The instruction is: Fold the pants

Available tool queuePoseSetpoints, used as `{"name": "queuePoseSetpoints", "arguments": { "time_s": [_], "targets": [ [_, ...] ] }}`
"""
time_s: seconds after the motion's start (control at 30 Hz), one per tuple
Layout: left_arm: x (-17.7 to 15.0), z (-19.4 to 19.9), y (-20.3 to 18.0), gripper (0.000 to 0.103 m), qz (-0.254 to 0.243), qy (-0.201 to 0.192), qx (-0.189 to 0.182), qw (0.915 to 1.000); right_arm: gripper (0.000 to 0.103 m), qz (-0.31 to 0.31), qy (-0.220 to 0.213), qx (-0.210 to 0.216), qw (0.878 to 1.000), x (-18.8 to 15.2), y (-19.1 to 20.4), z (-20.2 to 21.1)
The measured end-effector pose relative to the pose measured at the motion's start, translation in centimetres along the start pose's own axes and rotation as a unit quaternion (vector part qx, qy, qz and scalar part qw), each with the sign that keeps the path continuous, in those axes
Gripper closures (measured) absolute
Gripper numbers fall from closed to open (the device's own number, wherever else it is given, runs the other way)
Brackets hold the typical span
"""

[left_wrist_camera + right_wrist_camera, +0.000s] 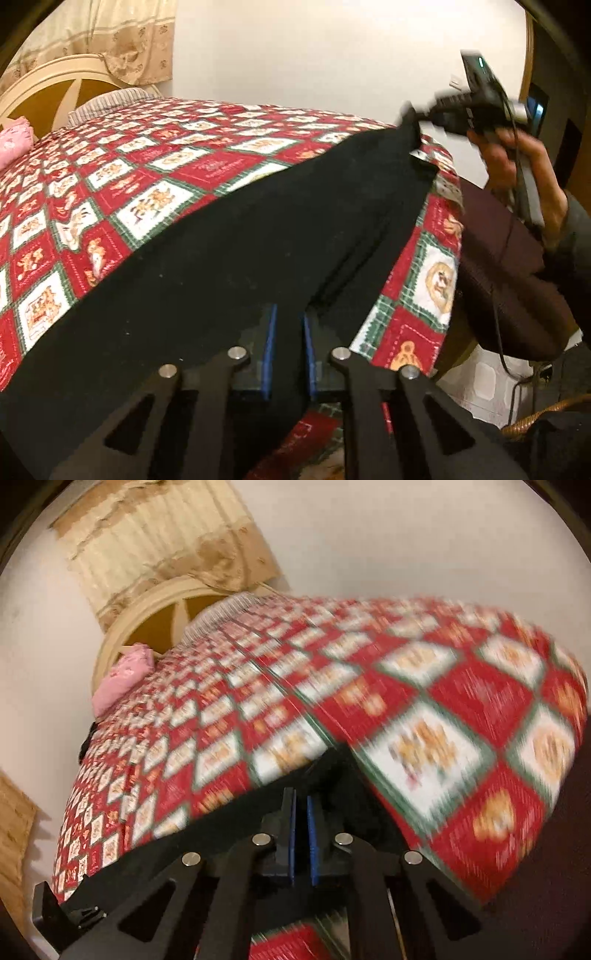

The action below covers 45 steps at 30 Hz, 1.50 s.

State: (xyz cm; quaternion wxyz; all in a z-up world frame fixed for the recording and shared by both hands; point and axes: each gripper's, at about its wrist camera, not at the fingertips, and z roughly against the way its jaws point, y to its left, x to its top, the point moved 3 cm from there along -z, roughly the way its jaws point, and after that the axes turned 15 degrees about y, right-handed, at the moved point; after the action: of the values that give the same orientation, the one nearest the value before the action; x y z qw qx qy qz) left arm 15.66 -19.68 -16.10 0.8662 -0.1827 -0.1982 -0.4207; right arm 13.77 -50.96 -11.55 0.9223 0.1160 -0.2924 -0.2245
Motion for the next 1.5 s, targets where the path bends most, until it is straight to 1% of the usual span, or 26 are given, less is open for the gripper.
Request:
{"name": "queuePoseSetpoints", "arguments": {
  "time_s": [0.07, 0.13, 0.2, 0.27, 0.33, 0.4, 0.47, 0.5, 0.53, 0.57, 0.6, 0.63, 0.7, 0.77, 0.83, 0.93, 0.97, 1.03, 1.07, 1.1, 1.13, 1.2, 1.3, 1.37, 1.47, 1.5],
  "targets": [
    [0.0, 0.1, -0.1, 0.091, 0.004, -0.002, -0.011, 0.9999, 0.099, 0.034, -0.031, 0.022, 0.999, 1.5, 1.7, 1.5],
    [-0.1, 0.4, -0.1, 0.091, 0.009, -0.008, -0.023, 0.9997, 0.099, 0.061, -0.055, 0.04, 0.996, 2.1, 2.9, 3.0],
    [-0.3, 0.8, -0.2, 0.091, 0.008, -0.013, -0.026, 0.9995, 0.099, 0.075, -0.069, 0.047, 0.994, 1.8, 3.3, 4.1],
    [-0.6, 0.7, -0.4, 0.091, 0.005, -0.009, -0.033, 0.9994, 0.099, 0.08, -0.073, 0.051, 0.993, 0.8, 2.6, 4.5],
    [-0.9, 0.3, -0.7, 0.091, -0.007, 0.004, -0.044, 0.999, 0.098, 0.068, -0.059, 0.046, 0.995, -0.9, 0.5, 3.8],
    [-1.1, -0.2, -1.2, 0.091, -0.02, 0.013, -0.038, 0.999, 0.098, 0.046, -0.031, 0.044, 0.998, -2.7, -2.1, 2.5],
    [-1.3, -0.5, -1.4, 0.091, -0.029, 0.019, -0.034, 0.9988, 0.097, 0.033, -0.004, 0.025, 0.999, -4.7, -4.4, 1.4],
    [-1.2, -0.6, -1.3, 0.091, -0.028, 0.019, -0.036, 0.9988, 0.087, 0.03, 0.0, 0.02, 0.999, -5.2, -5.1, 1.2],
    [-1.2, -0.6, -1.2, 0.091, -0.024, 0.018, -0.038, 0.9988, 0.072, 0.026, -0.005, 0.006, 1.0, -5.7, -5.8, 1.5],
    [-1.1, -0.6, -1.1, 0.091, -0.022, 0.017, -0.041, 0.9988, 0.061, 0.023, -0.015, -0.002, 1.0, -5.9, -6.3, 1.9],
    [-0.9, -0.6, -0.9, 0.091, -0.019, 0.017, -0.043, 0.9988, 0.049, 0.018, -0.022, -0.001, 1.0, -5.8, -6.8, 2.4],
    [-0.9, -0.6, -0.9, 0.091, -0.017, 0.017, -0.044, 0.9988, 0.049, 0.008, -0.033, 0.003, 0.999, -5.5, -7.4, 3.1],
    [-0.9, -0.7, -0.9, 0.091, -0.014, 0.016, -0.046, 0.9987, 0.049, -0.006, -0.046, 0.002, 0.999, -4.3, -7.9, 4.0],
    [-0.9, -0.6, -0.9, 0.091, -0.012, 0.016, -0.046, 0.9988, 0.049, -0.008, -0.057, 0.016, 0.998, -2.4, -7.7, 4.6],
    [-0.9, -0.6, -0.8, 0.091, -0.012, 0.016, -0.043, 0.9989, 0.049, -0.003, -0.053, 0.026, 0.998, -0.9, -7.1, 4.4],
    [-0.8, -0.7, -0.7, 0.091, -0.013, 0.017, -0.036, 0.9991, 0.049, 0.01, -0.008, 0.043, 0.999, 1.4, -5.7, 1.9],
    [-0.7, -0.8, -0.6, 0.091, -0.013, 0.017, -0.032, 0.9993, 0.049, 0.015, 0.018, 0.048, 0.999, 2.0, -5.2, 0.4],
    [-0.6, -0.9, -0.4, 0.091, -0.014, 0.016, -0.031, 0.9993, 0.049, 0.02, 0.053, 0.051, 0.997, 2.7, -4.6, -1.8],
    [-0.5, -1.0, -0.4, 0.091, -0.014, 0.016, -0.031, 0.9993, 0.052, 0.021, 0.062, 0.046, 0.997, 2.9, -4.4, -2.6],
    [-0.4, -0.9, -0.3, 0.091, -0.015, 0.015, -0.032, 0.9993, 0.07, 0.026, 0.069, 0.036, 0.997, 3.0, -4.2, -3.4],
    [-0.4, -0.9, -0.3, 0.096, -0.016, 0.014, -0.032, 0.9993, 0.092, 0.032, 0.078, 0.027, 0.996, 3.0, -4.1, -4.1],
    [-0.4, -0.3, -0.4, 0.098, -0.023, 0.011, -0.032, 0.9992, 0.097, 0.047, 0.077, 0.0, 0.996, 2.9, -3.5, -4.5],
    [-0.6, 0.7, -0.6, 0.098, -0.026, 0.0, -0.047, 0.9986, 0.099, 0.068, 0.035, -0.011, 0.997, 2.6, -2.4, -2.6],
    [-0.9, 0.7, -0.9, 0.098, -0.037, 0.004, -0.051, 0.998, 0.099, 0.074, 0.012, -0.02, 0.997, 2.5, -2.2, -1.8],
    [-1.1, -0.3, -1.3, 0.098, -0.048, 0.019, -0.047, 0.9976, 0.098, 0.076, 0.035, -0.049, 0.995, 2.5, -2.9, -4.1],
    [-1.1, -0.5, -1.3, 0.098, -0.046, 0.021, -0.05, 0.9975, 0.098, 0.074, 0.039, -0.052, 0.995, 2.7, -3.2, -4.6]
  ]
}}
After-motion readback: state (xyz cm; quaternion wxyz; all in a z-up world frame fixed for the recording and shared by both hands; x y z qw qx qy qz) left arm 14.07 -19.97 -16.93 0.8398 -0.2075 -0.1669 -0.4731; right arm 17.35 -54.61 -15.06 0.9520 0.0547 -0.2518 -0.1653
